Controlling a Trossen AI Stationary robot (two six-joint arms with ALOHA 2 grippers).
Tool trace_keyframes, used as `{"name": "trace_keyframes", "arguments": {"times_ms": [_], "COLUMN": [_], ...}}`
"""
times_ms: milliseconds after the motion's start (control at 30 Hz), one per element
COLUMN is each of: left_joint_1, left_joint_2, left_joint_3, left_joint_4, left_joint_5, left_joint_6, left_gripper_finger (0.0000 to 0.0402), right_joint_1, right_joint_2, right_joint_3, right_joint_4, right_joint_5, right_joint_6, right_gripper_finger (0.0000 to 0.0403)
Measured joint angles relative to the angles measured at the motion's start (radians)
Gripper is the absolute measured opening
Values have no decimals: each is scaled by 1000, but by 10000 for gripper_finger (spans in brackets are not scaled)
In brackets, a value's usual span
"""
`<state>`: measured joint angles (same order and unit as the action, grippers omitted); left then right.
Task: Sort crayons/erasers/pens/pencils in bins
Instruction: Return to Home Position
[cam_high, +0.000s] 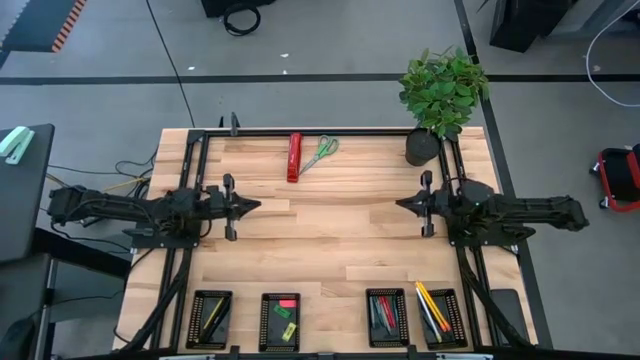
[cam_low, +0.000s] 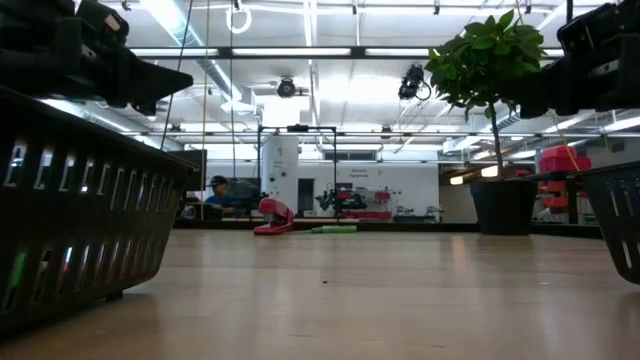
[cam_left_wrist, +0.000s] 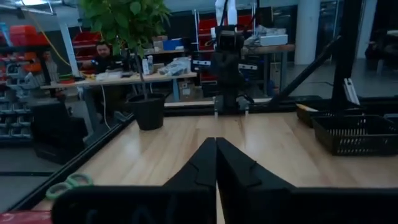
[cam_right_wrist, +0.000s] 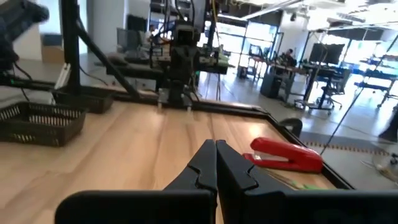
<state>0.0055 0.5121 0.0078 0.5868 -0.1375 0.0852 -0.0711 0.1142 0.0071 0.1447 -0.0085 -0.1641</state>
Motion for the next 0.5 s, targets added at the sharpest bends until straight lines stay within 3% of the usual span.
{"name": "trace_keyframes", "arguments": {"times_ms": [267,500], "left_joint_1": [18,25], "left_joint_2": [-46,-243], "left_joint_3": [0,0], "left_joint_4": [8,-247], "left_joint_5": [-43,-49], "left_joint_6": [1,-26], "left_gripper_finger": [19,8], "right_joint_1": [0,0], "right_joint_2": [-65,-113], "right_joint_3": [0,68], "right_joint_4": [51,-150], "right_joint_5": [107,110], "right_joint_6": [5,67], "right_gripper_finger": [6,6]}}
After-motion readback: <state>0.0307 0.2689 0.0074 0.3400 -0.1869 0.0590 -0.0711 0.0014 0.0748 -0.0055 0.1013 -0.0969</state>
